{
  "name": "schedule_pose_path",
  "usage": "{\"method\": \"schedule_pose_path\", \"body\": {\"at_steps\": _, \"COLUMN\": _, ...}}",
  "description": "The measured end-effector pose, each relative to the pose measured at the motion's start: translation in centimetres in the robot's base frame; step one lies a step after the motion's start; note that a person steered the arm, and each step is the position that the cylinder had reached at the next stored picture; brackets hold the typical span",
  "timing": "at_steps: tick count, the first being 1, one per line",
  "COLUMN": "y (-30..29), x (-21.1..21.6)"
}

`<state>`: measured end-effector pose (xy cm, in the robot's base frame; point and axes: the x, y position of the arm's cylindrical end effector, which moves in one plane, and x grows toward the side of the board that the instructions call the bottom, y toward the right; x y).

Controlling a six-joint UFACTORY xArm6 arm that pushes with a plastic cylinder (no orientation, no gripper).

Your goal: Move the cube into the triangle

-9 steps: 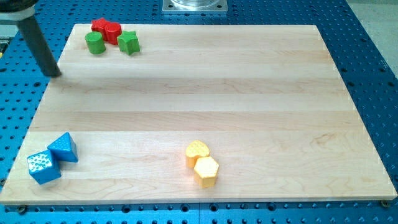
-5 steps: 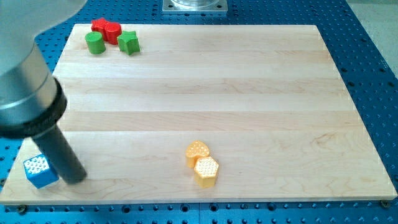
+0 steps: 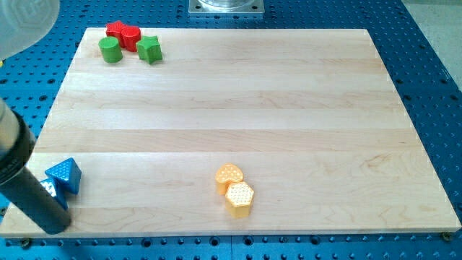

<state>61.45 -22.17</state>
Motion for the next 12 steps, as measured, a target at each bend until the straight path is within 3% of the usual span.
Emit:
{"method": "schedule_pose_path", "body": {"at_steps": 4, "y": -3.2, "x": 0.0}}
{"method": "schedule_pose_path", "body": {"at_steps": 7, "y": 3.3, "x": -4.8}}
{"method": "schedule_pose_path", "body": {"at_steps": 9, "y": -3.1, "x": 0.2}}
{"method": "schedule_pose_path", "body": {"at_steps": 10, "y": -4.3, "x": -1.3}}
{"method": "schedule_pose_path", "body": {"at_steps": 11, "y": -4.1, "x": -3.0}}
{"method": "schedule_pose_path", "body": {"at_steps": 12, "y": 0.7, "x": -4.3}}
